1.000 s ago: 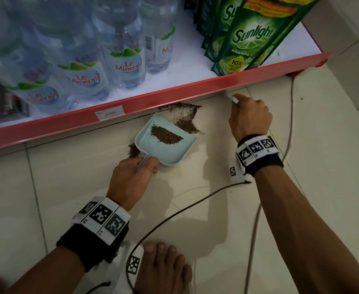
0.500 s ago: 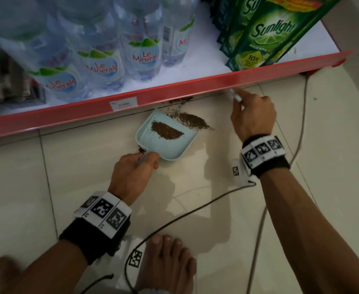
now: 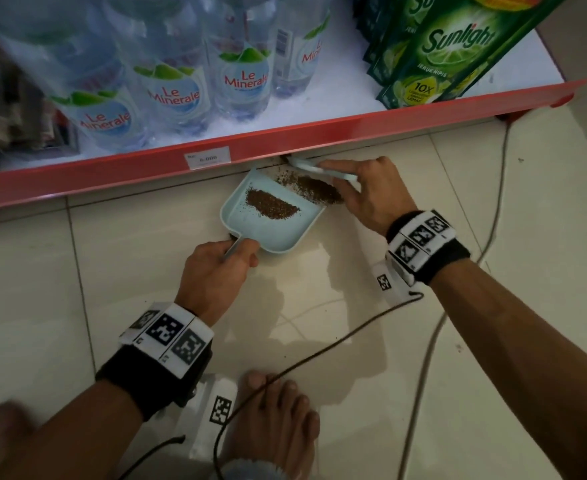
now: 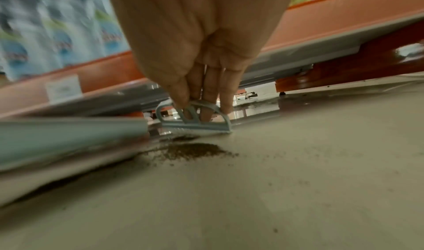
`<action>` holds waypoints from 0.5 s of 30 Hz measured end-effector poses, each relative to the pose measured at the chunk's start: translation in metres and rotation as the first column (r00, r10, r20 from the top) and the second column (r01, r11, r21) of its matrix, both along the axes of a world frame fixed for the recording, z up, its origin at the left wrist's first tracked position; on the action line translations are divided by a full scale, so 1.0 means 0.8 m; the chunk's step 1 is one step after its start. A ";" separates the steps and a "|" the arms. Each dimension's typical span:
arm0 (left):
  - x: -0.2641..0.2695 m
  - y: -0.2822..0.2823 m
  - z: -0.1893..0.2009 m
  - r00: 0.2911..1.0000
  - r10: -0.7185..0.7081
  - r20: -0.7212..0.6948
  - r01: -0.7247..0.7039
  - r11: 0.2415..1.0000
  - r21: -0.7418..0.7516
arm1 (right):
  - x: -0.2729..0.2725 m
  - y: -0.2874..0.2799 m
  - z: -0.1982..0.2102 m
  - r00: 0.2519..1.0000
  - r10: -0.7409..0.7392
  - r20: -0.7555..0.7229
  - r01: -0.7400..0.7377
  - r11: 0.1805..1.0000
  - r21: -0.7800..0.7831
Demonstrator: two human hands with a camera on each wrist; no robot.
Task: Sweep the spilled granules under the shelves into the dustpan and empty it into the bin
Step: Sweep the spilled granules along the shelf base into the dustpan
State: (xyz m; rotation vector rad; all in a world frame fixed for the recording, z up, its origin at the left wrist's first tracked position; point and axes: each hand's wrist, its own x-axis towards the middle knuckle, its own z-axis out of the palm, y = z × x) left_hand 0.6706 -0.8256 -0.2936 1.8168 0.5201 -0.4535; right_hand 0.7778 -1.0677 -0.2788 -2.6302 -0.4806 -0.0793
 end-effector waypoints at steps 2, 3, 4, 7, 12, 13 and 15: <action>-0.005 0.004 -0.002 1.000 -0.008 -0.005 0.008 1.000 0.004 | -0.004 -0.008 0.006 0.996 -0.068 0.066 0.067 0.997 0.025; -0.007 0.006 -0.002 1.000 -0.005 -0.007 0.005 1.000 0.004 | -0.003 -0.014 0.007 0.986 -0.137 0.091 0.136 0.991 0.016; -0.008 0.007 -0.001 1.000 -0.007 -0.010 0.007 1.000 0.010 | -0.001 -0.018 0.008 0.971 -0.218 0.100 0.222 0.975 -0.021; -0.012 0.013 -0.001 1.000 -0.013 -0.008 0.013 1.000 0.013 | 0.013 -0.017 0.001 0.886 -0.461 0.051 0.461 0.863 -0.205; -0.014 0.022 0.007 1.000 0.002 0.017 -0.003 1.000 0.014 | 0.026 0.029 -0.012 0.952 -0.302 -0.046 0.291 0.942 -0.166; -0.015 0.024 0.007 1.000 -0.004 0.020 0.003 1.000 0.018 | 0.026 0.041 -0.014 0.977 -0.201 -0.072 0.191 0.972 -0.135; -0.010 0.035 0.014 0.997 0.069 0.032 -0.068 0.998 -0.010 | 0.022 0.059 -0.011 0.992 0.009 -0.128 -0.021 0.996 -0.089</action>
